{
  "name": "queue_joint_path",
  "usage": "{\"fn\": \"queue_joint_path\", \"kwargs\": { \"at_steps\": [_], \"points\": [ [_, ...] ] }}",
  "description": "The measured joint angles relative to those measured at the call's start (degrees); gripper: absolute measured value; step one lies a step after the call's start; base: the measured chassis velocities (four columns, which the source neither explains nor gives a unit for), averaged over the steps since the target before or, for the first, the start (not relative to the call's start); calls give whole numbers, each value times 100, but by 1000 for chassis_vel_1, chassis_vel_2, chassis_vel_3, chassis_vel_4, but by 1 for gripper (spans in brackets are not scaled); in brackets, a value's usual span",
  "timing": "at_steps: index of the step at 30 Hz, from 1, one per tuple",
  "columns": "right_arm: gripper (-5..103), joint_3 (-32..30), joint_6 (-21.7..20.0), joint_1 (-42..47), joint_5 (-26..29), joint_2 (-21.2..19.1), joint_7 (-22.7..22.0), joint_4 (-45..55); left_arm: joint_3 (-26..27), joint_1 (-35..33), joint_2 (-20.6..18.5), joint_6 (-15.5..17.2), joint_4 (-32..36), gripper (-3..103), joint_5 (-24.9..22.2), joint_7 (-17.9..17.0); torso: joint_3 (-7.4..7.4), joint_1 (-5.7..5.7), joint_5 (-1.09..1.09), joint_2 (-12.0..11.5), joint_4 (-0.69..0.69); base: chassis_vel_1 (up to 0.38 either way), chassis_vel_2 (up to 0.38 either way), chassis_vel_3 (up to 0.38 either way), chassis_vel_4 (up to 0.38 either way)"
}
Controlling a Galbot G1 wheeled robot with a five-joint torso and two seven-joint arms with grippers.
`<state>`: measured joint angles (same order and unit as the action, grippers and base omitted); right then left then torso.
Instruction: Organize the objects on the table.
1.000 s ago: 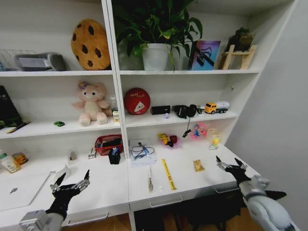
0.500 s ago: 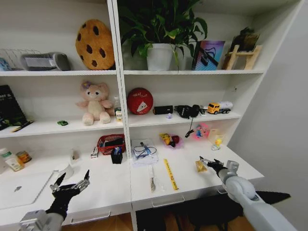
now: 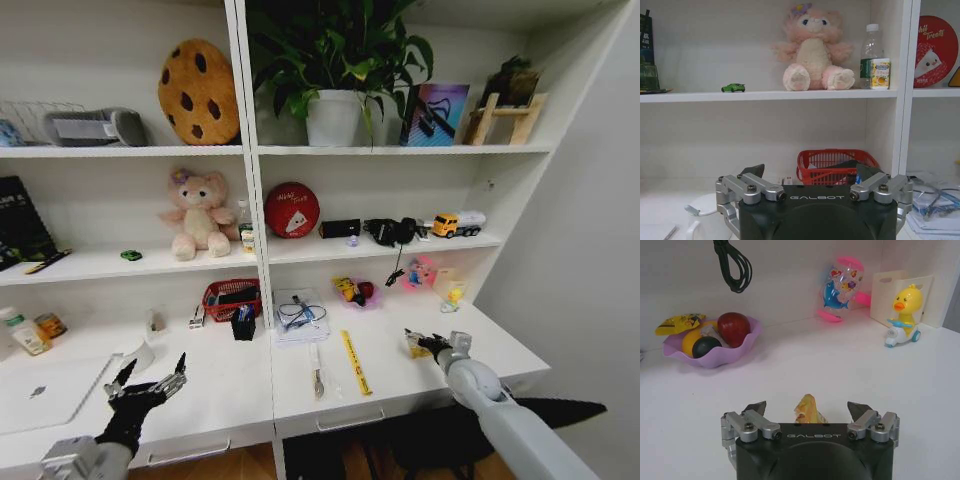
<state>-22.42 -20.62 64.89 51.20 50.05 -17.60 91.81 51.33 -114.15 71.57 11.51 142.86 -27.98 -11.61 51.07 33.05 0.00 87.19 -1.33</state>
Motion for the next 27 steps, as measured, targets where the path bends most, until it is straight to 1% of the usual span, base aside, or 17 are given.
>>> {"fn": "queue_joint_path", "kwargs": {
  "at_steps": [1, 3, 6, 7, 10, 11, 12, 13, 14, 15, 16, 18, 19, 21, 22, 24, 27],
  "points": [
    [90, 9, 23, 0, -35, 5, -1, -26, 0, 0, 0, 0, 0, 100, 0, 0, 0, 0, 0, 0, 0, 0, 0, 0, 0],
    [86, 21, 68, 0, -90, 14, -4, -52, 0, 0, 0, 0, 0, 100, 0, 0, 0, 0, 0, 0, 0, 0, 0, 0, 0],
    [69, 44, 102, -18, -140, 47, -43, -87, 0, 0, 0, 0, 0, 100, 0, 1, 0, 0, -1, 0, 1, 0, 0, 0, 0],
    [69, 44, 102, -18, -140, 47, -43, -87, 0, 0, 0, 0, 0, 100, 0, 1, 0, 0, -1, 0, 1, 0, 0, 0, 0],
    [53, 78, 106, -31, -141, 62, -44, -110, 0, 0, 0, 0, 0, 100, 0, 1, 0, 0, 0, 0, 1, 0, 0, 0, 0],
    [53, 78, 106, -31, -141, 62, -44, -110, 0, 0, 0, 0, 0, 100, 0, 1, 0, 0, 0, 0, 1, 0, 0, 0, 0],
    [47, 89, 119, -27, -157, 68, -43, -114, 0, 0, 0, 0, 0, 100, 0, 1, 0, 0, 0, 0, 1, 0, 0, 0, 0],
    [47, 89, 119, -27, -157, 68, -43, -114, 0, 0, 0, 0, 0, 100, 0, 1, 0, 0, 0, 0, 1, 0, 0, 0, 0],
    [36, 104, 139, -19, -187, 72, -36, -128, 0, 0, 0, 0, 0, 100, 0, 1, 0, 0, 0, 0, 1, 0, 0, 0, 0],
    [31, 114, 152, -16, -197, 72, -35, -141, 0, 0, 0, 0, 0, 100, 0, 1, 0, 0, 0, 0, 1, 0, 0, 0, 0],
    [31, 114, 152, -16, -197, 72, -35, -141, 0, 0, 0, 0, 0, 100, 0, 1, 0, 0, 0, 0, 1, 0, 0, 0, 0],
    [20, 121, 168, -16, -207, 53, -13, -153, 0, 0, 0, 0, 0, 100, 1, 1, 0, 0, 0, 0, 1, 0, 0, 0, 0],
    [20, 121, 168, -16, -207, 53, -13, -153, 0, 0, 0, 0, 0, 100, 1, 1, 0, 0, 0, 0, 1, 0, 0, 0, 0],
    [10, 121, 171, -33, -207, 40, -3, -156, 0, 0, 0, 0, 0, 100, 0, 1, 0, 0, 0, 0, 1, 0, 0, 0, 0],
    [10, 121, 171, -33, -207, 40, -3, -156, 0, 0, 0, 0, 0, 100, 0, 1, 0, 0, 0, 0, 1, 0, 0, 0, 0],
    [1, 121, 173, -45, -202, 29, 9, -155, 0, 0, 0, 0, 0, 100, 0, 1, 0, 0, 0, 0, 1, 0, 0, 0, 0],
    [0, 121, 179, -54, -197, 13, 53, -137, 0, 0, 0, 0, 0, 100, 0, 1, 0, 0, 0, 0, 0, 0, 0, 0, 0]
  ]
}}
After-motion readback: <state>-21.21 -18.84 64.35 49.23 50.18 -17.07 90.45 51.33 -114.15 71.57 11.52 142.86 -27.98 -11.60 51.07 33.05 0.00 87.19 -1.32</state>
